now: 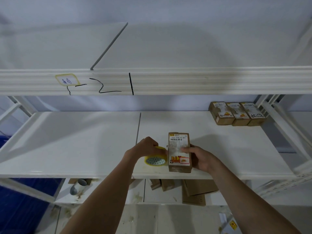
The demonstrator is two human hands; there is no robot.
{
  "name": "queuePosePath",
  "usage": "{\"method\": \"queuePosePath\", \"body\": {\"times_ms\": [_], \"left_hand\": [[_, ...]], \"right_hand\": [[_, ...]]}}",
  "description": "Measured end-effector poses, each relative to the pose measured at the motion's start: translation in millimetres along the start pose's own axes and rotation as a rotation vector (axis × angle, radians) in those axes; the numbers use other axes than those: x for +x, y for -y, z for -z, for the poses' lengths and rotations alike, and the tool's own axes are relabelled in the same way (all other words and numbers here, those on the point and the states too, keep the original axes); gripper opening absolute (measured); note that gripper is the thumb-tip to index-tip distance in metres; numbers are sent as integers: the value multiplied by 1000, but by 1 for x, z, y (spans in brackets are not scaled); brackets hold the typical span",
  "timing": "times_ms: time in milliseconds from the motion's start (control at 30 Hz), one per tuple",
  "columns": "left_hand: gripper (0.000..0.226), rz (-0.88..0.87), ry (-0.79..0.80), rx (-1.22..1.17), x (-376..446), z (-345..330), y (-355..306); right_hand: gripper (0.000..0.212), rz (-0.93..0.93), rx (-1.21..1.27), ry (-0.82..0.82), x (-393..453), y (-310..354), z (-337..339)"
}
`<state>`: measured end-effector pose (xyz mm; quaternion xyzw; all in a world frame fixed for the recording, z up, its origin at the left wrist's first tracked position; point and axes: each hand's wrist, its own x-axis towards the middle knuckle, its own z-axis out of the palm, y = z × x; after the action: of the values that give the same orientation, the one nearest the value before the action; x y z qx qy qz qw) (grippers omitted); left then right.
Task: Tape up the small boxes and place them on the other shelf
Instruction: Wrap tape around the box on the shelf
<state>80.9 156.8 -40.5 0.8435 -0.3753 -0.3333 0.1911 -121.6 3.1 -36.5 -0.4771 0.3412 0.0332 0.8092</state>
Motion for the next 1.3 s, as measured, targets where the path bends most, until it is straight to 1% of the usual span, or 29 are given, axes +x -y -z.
{"method": "queuePosePath", "body": {"times_ms": [67, 133, 267, 400, 467, 567, 667, 700, 800, 833, 933, 1000, 1067, 1167, 1233, 1300], "left_hand": [[59, -8, 3, -16, -1, 0, 0], [57, -27, 5, -26, -3, 3, -1], [45, -66, -24, 29, -6, 7, -9], [48, -70, -58, 78, -7, 7, -13], [48, -74, -87, 94, -8, 7, -15], [40, -73, -113, 164, -8, 5, -19], [35, -71, -127, 258, -8, 0, -24], [35, -73, -137, 271, -8, -2, -25], [36, -70, -158, 276, -9, -5, -29], [35, -70, -154, 278, -8, -5, -30], [32, -83, -126, 309, -8, -3, -32], [33, -90, -121, 322, -6, -3, -32], [43, -97, -122, 304, -6, -5, -31], [54, -110, -110, 291, -8, -6, -32], [51, -107, -79, 282, -9, -3, -30], [43, -104, -39, 245, -7, 3, -25]], "right_hand": [[44, -13, 37, -10, 3, -1, 0], [47, -19, 54, -17, 4, -1, 0], [36, 16, 63, -55, 3, -2, -3], [34, 56, 80, -98, 2, -4, -8], [35, 53, 48, -127, 2, -4, -11], [45, 11, -116, -172, 5, -5, -16], [69, -5, -338, -223, 11, -5, -22], [68, 1, -378, -240, 12, -5, -22], [45, 6, -444, -228, 8, -4, -26], [42, 4, -445, -215, 7, -4, -27], [48, 25, -472, -203, 10, -6, -30], [42, 29, -480, -216, 12, -8, -31], [34, 32, -480, -211, 14, -10, -31], [43, 10, -475, -203, 17, -13, -30], [44, -9, -465, -214, 18, -13, -28], [40, -4, -459, -229, 15, -11, -26]]}}
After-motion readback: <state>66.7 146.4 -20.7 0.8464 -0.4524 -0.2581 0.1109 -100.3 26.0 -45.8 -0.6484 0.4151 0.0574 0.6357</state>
